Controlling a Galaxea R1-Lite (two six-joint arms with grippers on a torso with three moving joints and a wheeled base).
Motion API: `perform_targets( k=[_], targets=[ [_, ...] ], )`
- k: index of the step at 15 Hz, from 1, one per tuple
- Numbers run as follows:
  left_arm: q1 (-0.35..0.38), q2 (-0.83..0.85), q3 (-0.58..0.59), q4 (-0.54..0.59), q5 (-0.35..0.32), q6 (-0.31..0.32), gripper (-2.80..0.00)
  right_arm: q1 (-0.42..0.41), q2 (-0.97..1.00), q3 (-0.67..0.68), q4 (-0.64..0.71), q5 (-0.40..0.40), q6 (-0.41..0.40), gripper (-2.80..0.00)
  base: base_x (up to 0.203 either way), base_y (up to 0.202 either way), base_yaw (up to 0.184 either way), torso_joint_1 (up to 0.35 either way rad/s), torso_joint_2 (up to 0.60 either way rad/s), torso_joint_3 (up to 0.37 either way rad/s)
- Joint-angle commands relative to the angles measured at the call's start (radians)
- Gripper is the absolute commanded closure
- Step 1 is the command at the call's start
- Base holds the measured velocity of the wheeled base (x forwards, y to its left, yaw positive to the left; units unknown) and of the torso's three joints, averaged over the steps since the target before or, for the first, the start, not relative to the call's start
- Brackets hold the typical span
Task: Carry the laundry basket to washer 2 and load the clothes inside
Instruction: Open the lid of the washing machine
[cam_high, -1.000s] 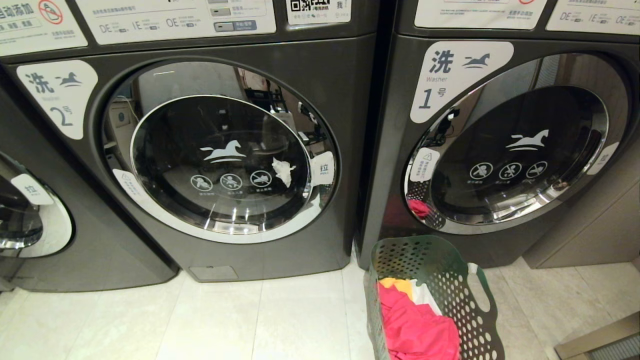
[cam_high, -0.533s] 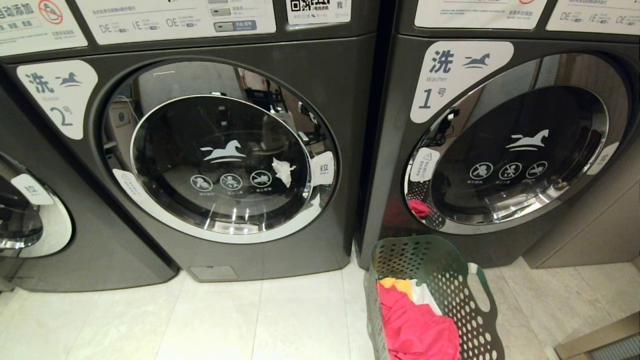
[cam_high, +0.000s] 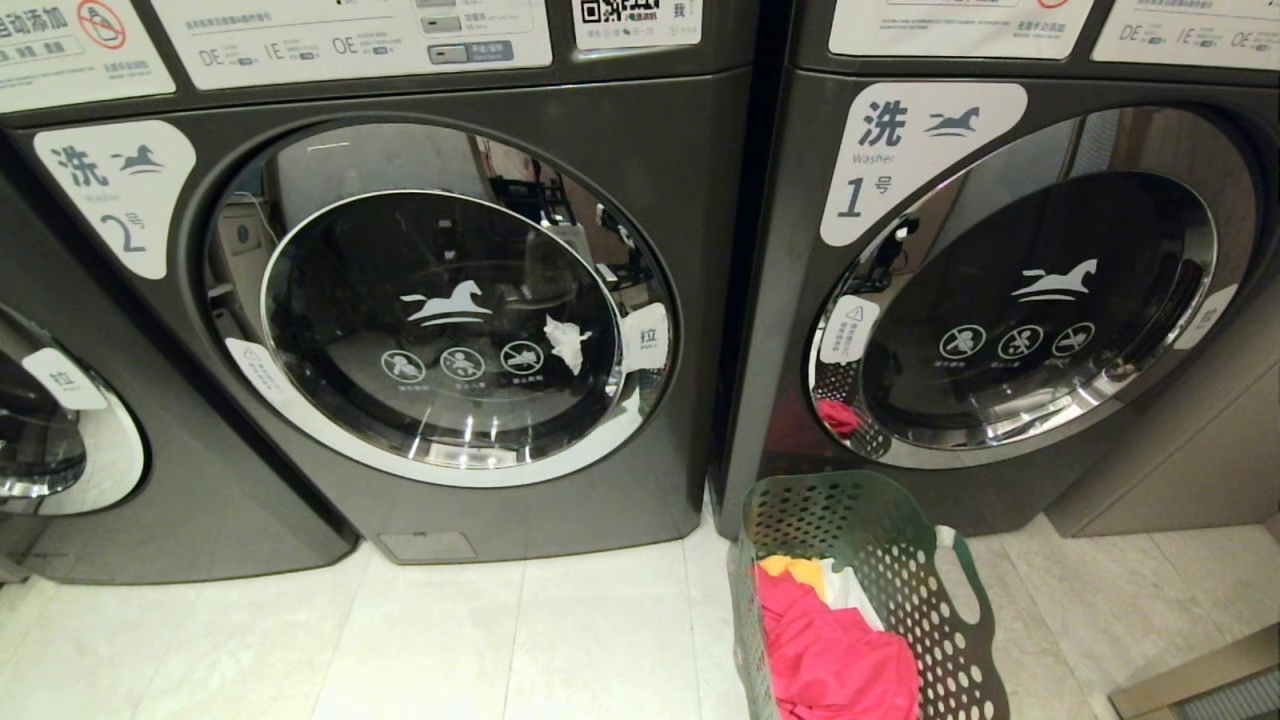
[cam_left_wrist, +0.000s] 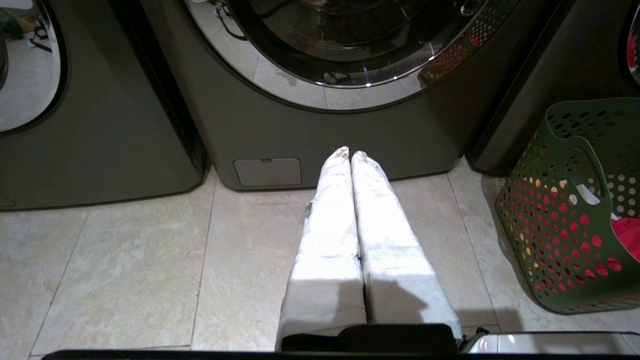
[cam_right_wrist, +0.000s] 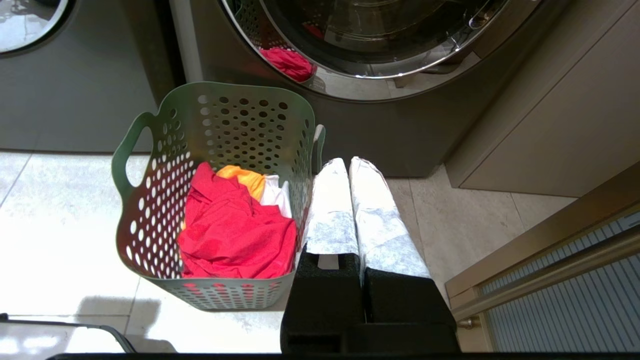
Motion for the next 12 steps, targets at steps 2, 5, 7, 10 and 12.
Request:
perform_targets(
  k=[2, 5, 7, 10, 12],
  targets=[
    [0.000, 0.001, 0.007, 0.000, 0.000, 0.000, 0.00, 0.000, 0.001, 0.000, 0.000, 0.000, -0.001, 0.00, 0.000, 0.000, 0.000, 0.000, 0.00, 0.000],
    [0.000, 0.001, 0.007, 0.000, 0.000, 0.000, 0.00, 0.000, 0.001, 0.000, 0.000, 0.000, -0.001, 0.00, 0.000, 0.000, 0.000, 0.000, 0.00, 0.000],
    [0.000, 0.001, 0.008, 0.000, 0.000, 0.000, 0.00, 0.000, 0.001, 0.000, 0.000, 0.000, -0.001, 0.00, 0.000, 0.000, 0.000, 0.000, 0.00, 0.000],
    [0.000, 0.001, 0.008, -0.001, 0.000, 0.000, 0.00, 0.000, 0.001, 0.000, 0.000, 0.000, -0.001, 0.00, 0.000, 0.000, 0.000, 0.000, 0.00, 0.000],
    [0.000, 0.001, 0.007, -0.002, 0.000, 0.000, 0.00, 0.000, 0.000, 0.000, 0.000, 0.000, -0.001, 0.00, 0.000, 0.000, 0.000, 0.000, 0.00, 0.000]
  ],
)
